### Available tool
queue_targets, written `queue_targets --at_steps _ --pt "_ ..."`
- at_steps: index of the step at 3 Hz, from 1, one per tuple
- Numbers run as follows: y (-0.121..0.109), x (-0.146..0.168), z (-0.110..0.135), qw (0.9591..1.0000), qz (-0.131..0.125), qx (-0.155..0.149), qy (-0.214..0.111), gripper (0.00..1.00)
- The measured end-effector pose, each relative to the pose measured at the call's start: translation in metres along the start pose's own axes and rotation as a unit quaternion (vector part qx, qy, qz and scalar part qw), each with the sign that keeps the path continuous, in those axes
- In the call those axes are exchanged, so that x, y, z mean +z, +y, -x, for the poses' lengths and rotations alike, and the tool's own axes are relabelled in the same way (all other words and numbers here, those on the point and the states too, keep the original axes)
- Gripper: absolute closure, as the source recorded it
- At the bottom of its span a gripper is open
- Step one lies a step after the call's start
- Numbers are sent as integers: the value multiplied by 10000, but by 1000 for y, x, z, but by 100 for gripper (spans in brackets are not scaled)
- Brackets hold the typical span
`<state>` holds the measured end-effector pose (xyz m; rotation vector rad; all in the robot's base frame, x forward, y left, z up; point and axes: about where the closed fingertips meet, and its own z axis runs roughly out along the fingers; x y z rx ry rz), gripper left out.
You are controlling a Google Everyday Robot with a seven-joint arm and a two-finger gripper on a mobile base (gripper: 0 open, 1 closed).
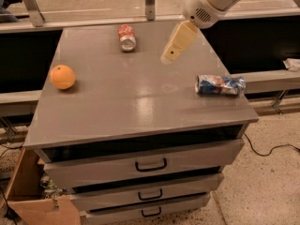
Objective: Pick coke can
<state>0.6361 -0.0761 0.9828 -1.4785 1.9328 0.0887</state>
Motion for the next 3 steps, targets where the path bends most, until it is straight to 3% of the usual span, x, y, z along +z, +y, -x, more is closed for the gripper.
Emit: queue_targets --at_steps 1,2,3 --pt "0 0 0 10000 0 0 -1 0" --pt "2 19 11 9994 -40 191 -294 0" --pt "-15 71 28 9947 -169 691 -747 0"
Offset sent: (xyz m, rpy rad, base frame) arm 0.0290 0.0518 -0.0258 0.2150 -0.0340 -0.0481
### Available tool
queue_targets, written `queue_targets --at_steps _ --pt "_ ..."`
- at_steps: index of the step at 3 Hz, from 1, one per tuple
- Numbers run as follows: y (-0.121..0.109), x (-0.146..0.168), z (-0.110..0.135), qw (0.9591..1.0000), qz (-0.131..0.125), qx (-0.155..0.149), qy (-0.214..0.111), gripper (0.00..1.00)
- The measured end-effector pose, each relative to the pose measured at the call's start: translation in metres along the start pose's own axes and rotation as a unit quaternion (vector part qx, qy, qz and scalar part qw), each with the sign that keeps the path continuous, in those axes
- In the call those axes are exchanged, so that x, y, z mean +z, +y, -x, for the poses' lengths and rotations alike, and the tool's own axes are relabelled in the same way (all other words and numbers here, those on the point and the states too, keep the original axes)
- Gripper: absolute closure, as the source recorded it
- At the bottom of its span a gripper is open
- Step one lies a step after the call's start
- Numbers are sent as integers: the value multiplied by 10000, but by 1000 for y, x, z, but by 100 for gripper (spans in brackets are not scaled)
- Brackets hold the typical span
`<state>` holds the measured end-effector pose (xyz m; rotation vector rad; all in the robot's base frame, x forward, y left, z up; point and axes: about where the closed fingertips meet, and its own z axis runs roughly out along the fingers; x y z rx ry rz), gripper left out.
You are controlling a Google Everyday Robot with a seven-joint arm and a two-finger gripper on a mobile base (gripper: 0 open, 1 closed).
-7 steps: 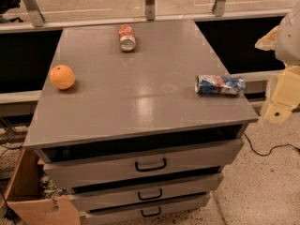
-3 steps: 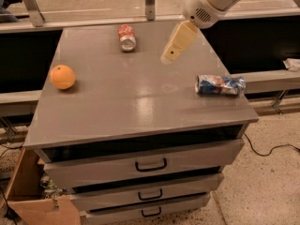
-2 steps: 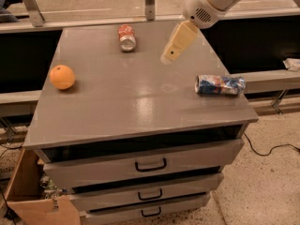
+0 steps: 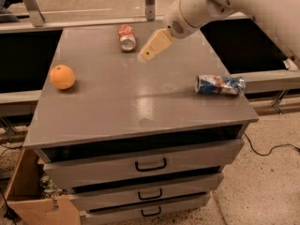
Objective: Pick coke can
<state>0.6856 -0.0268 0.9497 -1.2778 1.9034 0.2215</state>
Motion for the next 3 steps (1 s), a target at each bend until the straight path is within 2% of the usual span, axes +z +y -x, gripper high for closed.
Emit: queue_targets --at_steps 1,2,3 --pt "-26 55 7 9975 -201 615 -295 0" --pt "-46 105 16 9918 -346 1131 -485 0" --pt "-61 142 19 9872 -532 1419 -506 0"
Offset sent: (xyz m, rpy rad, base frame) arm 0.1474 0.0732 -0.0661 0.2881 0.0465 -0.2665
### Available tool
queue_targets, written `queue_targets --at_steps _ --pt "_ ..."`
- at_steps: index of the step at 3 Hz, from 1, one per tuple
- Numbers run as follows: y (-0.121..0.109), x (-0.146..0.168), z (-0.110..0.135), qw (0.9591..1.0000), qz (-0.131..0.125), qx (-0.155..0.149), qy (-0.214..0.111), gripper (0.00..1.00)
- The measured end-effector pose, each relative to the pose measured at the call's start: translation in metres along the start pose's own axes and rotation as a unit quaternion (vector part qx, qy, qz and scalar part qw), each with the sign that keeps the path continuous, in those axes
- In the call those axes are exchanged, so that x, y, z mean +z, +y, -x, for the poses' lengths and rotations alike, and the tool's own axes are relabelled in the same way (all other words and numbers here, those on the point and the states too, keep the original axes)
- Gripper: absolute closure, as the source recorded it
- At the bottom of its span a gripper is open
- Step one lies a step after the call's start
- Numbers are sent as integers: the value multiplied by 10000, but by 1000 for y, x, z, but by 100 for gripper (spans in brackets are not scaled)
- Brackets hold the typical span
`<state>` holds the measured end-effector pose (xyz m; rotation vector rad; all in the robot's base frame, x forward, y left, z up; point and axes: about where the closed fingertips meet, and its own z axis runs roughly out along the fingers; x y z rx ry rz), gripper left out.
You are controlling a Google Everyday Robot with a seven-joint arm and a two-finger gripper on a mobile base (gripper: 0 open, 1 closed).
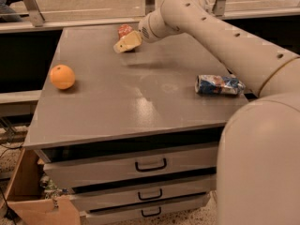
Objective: Pick coke can
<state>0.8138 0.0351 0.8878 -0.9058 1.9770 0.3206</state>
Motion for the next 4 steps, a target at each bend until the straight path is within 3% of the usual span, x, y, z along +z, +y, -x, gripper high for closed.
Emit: queue_targets --at_steps 2,3,4 --pt "-15 59 4 9977 -200 651 -14 0" --pt "-16 71 6 9964 -275 797 118 16" --pt "-22 69 2 9955 -393 814 270 39"
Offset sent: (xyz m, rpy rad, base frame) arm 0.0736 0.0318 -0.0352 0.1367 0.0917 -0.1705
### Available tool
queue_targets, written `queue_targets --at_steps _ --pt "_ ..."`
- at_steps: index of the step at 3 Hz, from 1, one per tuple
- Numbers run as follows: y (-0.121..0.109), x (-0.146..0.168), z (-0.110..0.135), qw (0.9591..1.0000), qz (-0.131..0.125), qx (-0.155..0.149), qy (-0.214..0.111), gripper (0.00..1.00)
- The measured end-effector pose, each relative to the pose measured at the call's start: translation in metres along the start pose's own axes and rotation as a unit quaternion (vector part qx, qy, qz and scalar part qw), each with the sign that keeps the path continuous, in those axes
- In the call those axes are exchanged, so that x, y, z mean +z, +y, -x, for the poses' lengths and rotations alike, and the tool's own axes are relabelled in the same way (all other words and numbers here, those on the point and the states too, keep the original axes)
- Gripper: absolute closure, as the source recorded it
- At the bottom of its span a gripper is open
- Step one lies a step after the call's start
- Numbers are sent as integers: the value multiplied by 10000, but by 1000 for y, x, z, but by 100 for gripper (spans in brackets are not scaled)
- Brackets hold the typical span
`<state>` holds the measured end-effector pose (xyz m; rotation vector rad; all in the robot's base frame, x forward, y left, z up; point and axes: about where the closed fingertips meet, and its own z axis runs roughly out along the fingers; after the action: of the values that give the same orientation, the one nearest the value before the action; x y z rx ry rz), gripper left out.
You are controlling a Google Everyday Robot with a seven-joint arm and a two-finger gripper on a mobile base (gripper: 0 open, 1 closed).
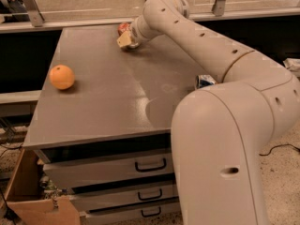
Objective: Pick coke can
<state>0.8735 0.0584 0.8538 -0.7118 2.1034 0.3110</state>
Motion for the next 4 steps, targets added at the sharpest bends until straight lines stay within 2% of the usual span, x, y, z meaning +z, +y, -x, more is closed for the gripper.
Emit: queue_targets --at_steps 1,2,3,4 --pt "-7 -19 0 9998 -127 -122 16 63" --pt "-8 -56 7 9993 -142 -312 -136 87" --pt "-2 -105 19 9975 116 -567 -394 100" --pt "6 -154 27 9927 556 -852 -650 100"
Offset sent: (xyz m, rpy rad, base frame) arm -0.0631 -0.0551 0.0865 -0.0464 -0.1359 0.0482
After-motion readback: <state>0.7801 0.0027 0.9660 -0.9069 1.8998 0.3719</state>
